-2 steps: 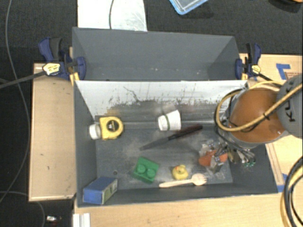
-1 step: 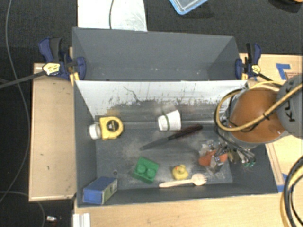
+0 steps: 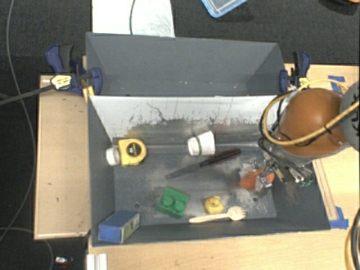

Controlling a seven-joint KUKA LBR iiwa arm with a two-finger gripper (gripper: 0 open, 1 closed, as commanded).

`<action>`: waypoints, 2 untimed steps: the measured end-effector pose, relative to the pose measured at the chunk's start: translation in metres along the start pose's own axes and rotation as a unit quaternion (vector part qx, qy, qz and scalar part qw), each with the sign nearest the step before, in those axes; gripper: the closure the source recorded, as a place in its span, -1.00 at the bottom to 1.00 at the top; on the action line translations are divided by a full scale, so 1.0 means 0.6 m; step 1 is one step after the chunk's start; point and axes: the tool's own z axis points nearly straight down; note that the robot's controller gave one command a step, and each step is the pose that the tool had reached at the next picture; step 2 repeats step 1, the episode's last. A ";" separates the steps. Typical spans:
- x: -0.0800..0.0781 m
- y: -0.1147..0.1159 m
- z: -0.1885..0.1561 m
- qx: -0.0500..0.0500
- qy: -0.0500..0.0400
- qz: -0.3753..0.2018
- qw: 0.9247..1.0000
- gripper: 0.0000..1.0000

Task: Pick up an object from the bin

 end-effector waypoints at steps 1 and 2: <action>0.006 0.015 -0.121 -0.001 0.001 0.001 1.000 1.00; 0.006 0.015 -0.121 -0.001 0.001 0.001 1.000 1.00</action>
Offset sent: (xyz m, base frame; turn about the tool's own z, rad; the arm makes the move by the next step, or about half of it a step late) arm 0.0080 -0.0170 0.1858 -0.0332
